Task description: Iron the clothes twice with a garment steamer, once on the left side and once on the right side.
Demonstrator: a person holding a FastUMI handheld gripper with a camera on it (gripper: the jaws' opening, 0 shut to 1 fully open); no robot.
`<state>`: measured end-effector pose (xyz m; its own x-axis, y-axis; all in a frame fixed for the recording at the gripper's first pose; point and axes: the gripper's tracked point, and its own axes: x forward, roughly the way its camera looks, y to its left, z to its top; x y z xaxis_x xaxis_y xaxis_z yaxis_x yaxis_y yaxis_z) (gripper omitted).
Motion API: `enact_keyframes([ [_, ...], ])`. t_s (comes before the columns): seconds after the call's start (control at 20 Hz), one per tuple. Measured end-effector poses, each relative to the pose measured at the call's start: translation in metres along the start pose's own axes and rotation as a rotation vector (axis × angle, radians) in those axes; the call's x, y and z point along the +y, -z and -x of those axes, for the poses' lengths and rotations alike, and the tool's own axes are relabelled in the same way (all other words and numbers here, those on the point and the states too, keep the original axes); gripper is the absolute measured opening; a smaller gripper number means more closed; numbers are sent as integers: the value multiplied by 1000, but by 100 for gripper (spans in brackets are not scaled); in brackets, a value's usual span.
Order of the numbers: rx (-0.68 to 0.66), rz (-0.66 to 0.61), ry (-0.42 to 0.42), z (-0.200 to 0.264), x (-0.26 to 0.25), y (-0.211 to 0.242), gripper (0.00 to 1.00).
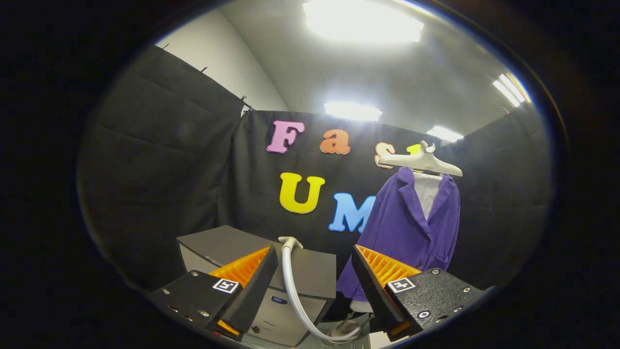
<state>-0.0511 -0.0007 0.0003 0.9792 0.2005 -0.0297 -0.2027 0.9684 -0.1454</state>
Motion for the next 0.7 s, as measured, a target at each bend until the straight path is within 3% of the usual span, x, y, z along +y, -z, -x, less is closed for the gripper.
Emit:
enact_keyframes([
  [0.3, 16, -115, -66, -11, -4, -8, 95],
  [0.7, 120, -144, -47, -150, -4, 15, 95],
])
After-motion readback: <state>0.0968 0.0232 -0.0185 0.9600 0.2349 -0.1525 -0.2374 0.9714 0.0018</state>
